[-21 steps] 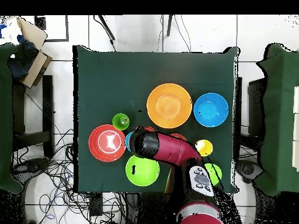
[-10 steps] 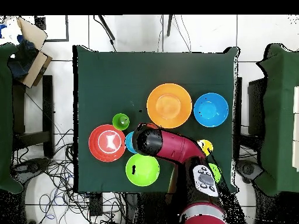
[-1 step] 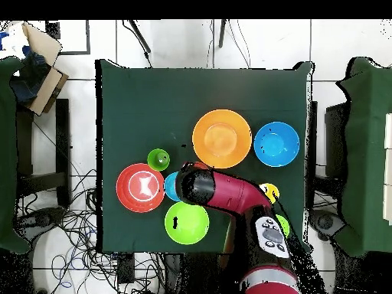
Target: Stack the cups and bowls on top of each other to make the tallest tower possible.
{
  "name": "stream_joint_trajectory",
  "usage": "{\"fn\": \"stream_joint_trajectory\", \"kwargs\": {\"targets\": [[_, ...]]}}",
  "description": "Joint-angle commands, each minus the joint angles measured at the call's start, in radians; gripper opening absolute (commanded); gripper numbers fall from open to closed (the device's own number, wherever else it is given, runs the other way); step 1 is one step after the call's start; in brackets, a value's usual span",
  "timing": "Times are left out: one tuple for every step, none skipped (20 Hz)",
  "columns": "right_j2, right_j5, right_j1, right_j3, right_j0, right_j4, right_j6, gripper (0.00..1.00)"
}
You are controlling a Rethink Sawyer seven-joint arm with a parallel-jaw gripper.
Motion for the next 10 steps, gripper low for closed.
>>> {"fn": "stream_joint_trajectory", "kwargs": {"targets": [[0.108, 0.038, 0.053, -0.052, -0.018, -0.062, 0.01, 1.0], [0.108, 0.036, 0.052, -0.05, -0.017, -0.064, 0.012, 1.0], [0.106, 0.038, 0.049, -0.048, -0.015, -0.065, 0.014, 1.0], [0.106, 0.038, 0.05, -0.049, -0.014, -0.065, 0.016, 1.0], [0.106, 0.039, 0.05, -0.05, -0.014, -0.066, 0.016, 1.0], [0.107, 0.039, 0.05, -0.051, -0.015, -0.067, 0.016, 1.0], [0.107, 0.041, 0.049, -0.051, -0.015, -0.067, 0.016, 1.0], [0.107, 0.041, 0.049, -0.052, -0.015, -0.068, 0.017, 1.0], [0.107, 0.042, 0.048, -0.052, -0.014, -0.068, 0.018, 1.0], [0.107, 0.044, 0.049, -0.056, -0.014, -0.068, 0.017, 1.0]]}}
